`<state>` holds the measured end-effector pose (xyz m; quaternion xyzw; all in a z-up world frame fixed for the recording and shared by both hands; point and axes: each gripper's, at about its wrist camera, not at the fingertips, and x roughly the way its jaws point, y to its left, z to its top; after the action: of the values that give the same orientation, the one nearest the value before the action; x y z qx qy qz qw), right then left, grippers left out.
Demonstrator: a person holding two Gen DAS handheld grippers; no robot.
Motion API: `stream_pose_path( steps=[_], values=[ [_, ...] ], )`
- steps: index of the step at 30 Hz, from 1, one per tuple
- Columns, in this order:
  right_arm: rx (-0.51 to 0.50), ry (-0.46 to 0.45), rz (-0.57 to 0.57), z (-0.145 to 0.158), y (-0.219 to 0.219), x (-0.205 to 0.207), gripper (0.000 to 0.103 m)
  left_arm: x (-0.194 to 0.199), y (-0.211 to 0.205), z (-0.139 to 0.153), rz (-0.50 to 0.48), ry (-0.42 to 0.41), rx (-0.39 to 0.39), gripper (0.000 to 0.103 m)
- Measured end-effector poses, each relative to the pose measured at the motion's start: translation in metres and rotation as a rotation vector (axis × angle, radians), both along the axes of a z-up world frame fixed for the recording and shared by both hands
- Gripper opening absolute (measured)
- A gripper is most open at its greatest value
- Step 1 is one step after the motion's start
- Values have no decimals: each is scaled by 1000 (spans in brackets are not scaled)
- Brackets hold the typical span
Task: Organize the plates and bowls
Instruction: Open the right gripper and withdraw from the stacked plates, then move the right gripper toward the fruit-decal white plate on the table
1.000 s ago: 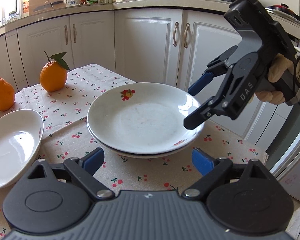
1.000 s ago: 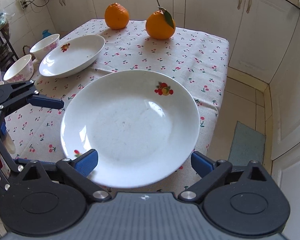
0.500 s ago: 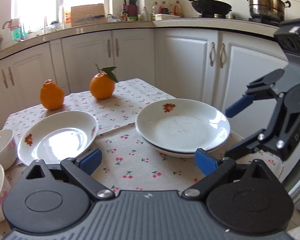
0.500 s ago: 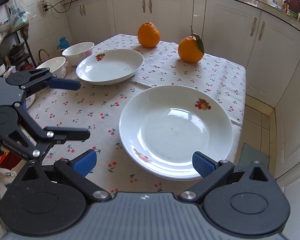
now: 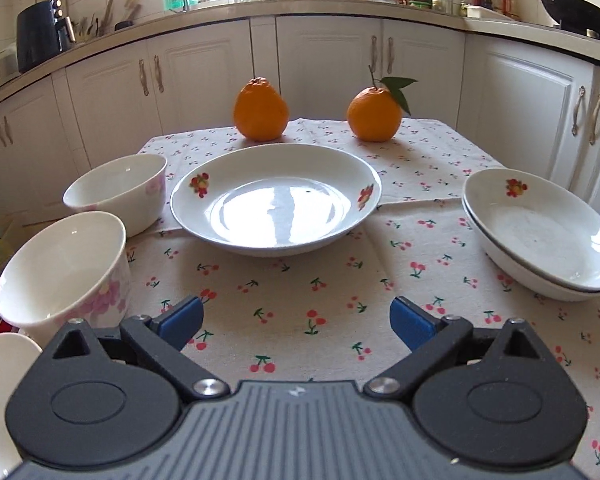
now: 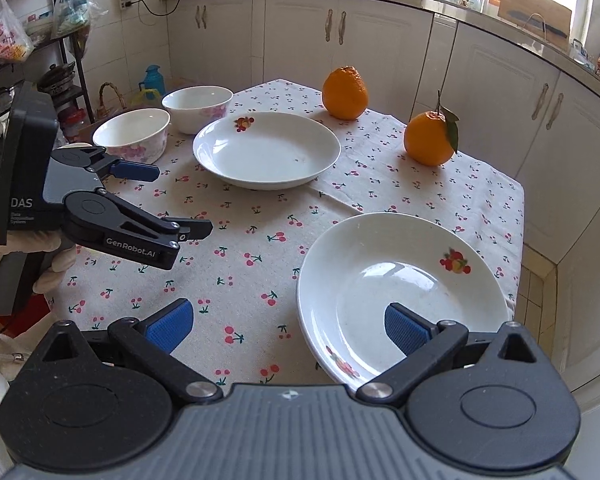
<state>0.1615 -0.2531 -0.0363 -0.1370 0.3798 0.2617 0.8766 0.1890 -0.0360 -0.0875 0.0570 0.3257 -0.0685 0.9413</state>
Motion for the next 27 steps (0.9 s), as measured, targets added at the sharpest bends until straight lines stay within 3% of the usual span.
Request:
stream_pose_path(
  steps=[14, 27],
  values=[
    [20, 34, 51, 1, 7, 42, 103, 33, 0, -15, 24, 56, -37, 102],
    [34, 73, 127, 6, 25, 112, 103, 56, 0, -16, 42, 64, -34, 103]
  ],
)
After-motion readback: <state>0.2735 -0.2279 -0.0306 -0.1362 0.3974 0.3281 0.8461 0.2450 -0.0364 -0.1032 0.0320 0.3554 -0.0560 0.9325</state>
